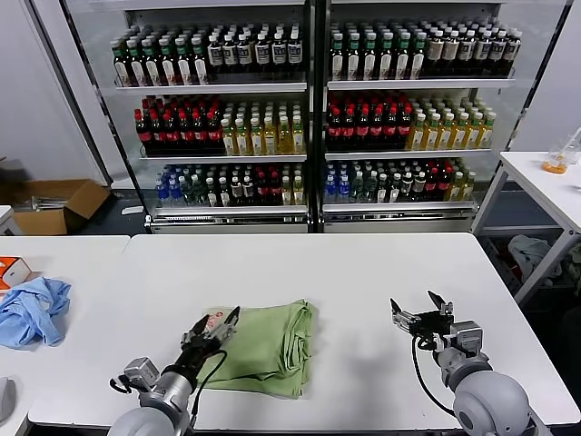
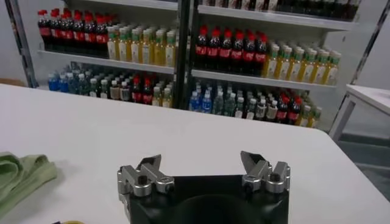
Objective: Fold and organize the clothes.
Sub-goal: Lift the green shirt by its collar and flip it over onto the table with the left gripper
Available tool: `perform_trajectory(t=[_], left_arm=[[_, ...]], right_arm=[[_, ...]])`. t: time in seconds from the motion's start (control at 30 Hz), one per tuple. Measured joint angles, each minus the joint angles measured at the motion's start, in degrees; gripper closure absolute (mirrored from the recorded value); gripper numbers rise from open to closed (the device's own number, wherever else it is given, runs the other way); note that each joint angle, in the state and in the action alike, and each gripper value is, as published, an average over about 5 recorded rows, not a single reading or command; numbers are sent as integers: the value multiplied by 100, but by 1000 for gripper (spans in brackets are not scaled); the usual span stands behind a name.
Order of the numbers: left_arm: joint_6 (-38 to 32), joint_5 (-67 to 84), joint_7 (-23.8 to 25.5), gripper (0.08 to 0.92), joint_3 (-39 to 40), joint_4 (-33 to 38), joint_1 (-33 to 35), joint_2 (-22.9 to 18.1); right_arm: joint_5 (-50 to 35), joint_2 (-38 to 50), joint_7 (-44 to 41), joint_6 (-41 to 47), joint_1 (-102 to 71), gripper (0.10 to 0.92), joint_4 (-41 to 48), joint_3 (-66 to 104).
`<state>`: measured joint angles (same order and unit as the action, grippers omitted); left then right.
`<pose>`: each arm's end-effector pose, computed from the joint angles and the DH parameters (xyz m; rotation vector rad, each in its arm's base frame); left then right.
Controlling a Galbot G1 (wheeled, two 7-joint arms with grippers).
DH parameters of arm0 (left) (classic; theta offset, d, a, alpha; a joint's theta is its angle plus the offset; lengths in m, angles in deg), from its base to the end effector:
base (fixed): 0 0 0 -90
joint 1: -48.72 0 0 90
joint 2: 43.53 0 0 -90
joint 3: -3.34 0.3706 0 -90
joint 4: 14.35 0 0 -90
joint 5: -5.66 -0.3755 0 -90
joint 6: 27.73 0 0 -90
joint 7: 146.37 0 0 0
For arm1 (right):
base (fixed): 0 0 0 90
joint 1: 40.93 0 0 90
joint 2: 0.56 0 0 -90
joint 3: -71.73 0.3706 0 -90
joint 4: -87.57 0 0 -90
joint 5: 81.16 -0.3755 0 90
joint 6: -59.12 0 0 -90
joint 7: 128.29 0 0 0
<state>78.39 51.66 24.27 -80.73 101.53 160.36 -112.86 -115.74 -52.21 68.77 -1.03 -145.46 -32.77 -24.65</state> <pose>0.2365 0.0403 -0.3151 -0.2159 -2.7127 0.6204 0.2706 -0.0840 -0.2398 0.1403 -2.7476 0.2037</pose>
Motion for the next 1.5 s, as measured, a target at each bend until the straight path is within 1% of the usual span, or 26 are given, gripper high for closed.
perform_trajectory(t=[0.23,0.4,0.73,0.8,0.93,1.5], left_arm=[[33,-338,-5,177,15,-332,-28,37],[142,-349,-15,177,2,-431,-42,87],[486,185,-7,177,-101,-474,-35,147],[545,345,-9,189,-135,-483,-45,157],[636,707,-11,276,-196,-500,-63,131],[758,2047,72,770,-390,-577,-77,-120]], right_arm=[[-24,32,0,-4,-17,203,-8,21],[-29,52,1,-5,-6,203,-19,24],[-32,58,11,-1,9,203,-28,29],[-32,57,13,1,10,203,-31,29],[-32,54,18,3,10,203,-33,29],[-49,71,16,-16,-5,203,-32,47]])
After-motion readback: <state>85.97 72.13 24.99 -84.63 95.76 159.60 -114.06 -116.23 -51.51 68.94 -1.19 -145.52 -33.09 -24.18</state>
